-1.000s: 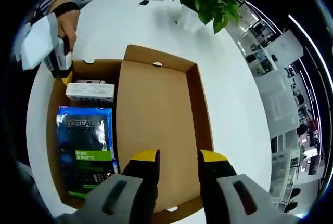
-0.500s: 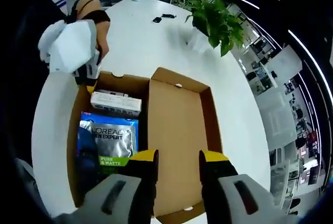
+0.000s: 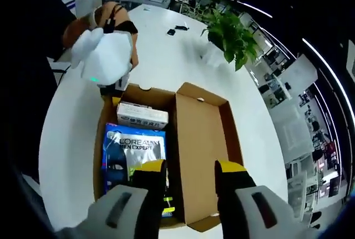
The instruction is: Operate the shoe box by opening the lid, removing the specified soft item, and placing it in the target area until the item is outside and the box remains undamaged.
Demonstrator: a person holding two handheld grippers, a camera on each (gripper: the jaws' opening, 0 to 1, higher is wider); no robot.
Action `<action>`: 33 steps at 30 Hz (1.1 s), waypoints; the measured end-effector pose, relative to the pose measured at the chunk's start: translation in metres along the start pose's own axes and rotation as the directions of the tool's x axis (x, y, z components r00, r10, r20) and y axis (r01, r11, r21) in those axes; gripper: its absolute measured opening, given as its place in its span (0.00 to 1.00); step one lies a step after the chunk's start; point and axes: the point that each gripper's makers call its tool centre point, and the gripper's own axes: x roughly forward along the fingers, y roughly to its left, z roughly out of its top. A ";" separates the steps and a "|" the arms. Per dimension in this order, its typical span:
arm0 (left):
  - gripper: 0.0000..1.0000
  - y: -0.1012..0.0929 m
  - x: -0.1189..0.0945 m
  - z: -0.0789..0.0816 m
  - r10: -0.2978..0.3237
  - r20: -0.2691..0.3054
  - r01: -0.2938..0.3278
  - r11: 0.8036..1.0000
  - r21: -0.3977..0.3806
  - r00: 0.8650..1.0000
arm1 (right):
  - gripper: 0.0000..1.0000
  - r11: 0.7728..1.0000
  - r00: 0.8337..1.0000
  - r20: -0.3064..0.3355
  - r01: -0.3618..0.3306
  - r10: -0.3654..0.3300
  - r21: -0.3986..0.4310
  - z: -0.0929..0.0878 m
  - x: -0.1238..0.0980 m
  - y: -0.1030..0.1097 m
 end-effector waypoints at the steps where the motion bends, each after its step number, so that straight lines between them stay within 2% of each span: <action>1: 0.02 0.000 0.000 0.000 -0.001 0.000 0.001 1.000 -0.001 1.000 | 0.36 1.000 1.000 0.002 0.000 0.000 -0.003 0.000 -0.001 0.002; 16: 0.02 -0.003 0.001 0.000 0.000 -0.009 -0.001 1.000 -0.016 1.000 | 0.40 0.999 0.999 0.046 0.019 -0.017 -0.039 0.006 -0.019 0.033; 27: 0.02 -0.001 0.002 0.000 -0.004 -0.018 0.004 1.000 -0.026 1.000 | 0.42 0.999 0.996 0.078 0.045 -0.044 -0.003 -0.012 -0.024 0.033; 33: 0.02 0.002 0.003 -0.001 0.002 -0.032 -0.003 1.000 -0.028 0.999 | 0.42 0.999 0.995 0.091 0.040 -0.041 0.013 -0.013 -0.021 0.033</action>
